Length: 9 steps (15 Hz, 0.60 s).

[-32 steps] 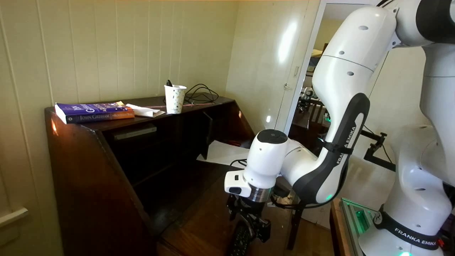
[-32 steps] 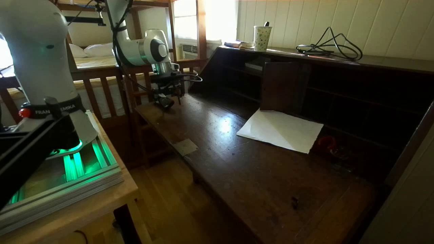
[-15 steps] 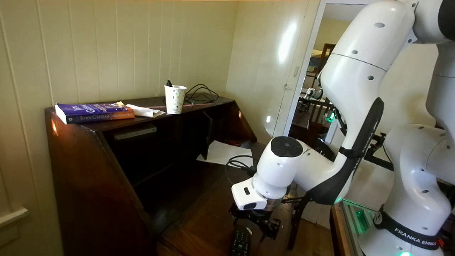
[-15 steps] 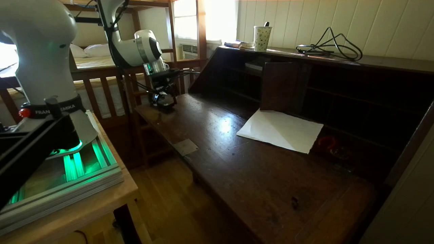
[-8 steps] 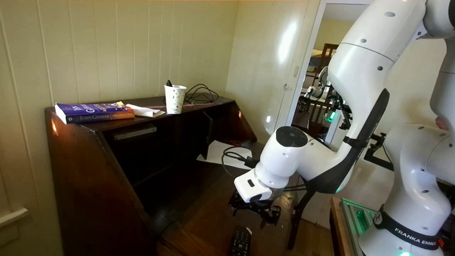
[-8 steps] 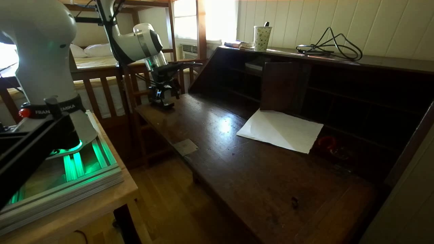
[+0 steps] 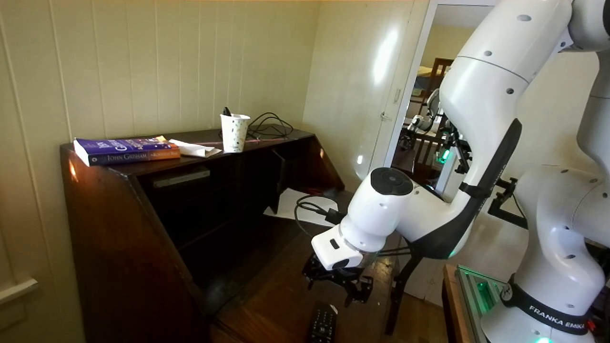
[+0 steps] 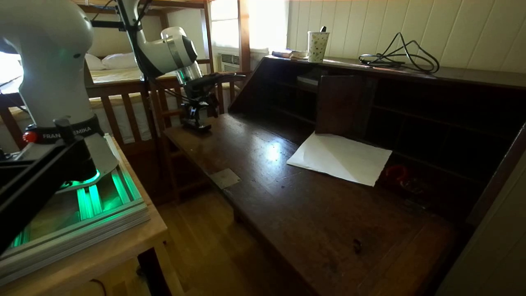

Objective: Put the remote inside the topmost shelf on the left

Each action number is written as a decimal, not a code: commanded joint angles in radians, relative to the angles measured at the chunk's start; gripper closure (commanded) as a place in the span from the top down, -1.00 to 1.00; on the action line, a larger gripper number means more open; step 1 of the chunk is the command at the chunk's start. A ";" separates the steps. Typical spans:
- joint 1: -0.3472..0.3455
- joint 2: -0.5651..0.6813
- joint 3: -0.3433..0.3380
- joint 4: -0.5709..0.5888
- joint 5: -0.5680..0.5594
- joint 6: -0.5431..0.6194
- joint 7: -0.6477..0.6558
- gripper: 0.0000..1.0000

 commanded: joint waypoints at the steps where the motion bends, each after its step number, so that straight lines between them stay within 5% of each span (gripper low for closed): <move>1: 0.060 0.040 -0.025 0.040 -0.044 0.008 0.138 1.00; 9: -0.008 0.067 0.034 0.009 0.051 0.051 0.048 1.00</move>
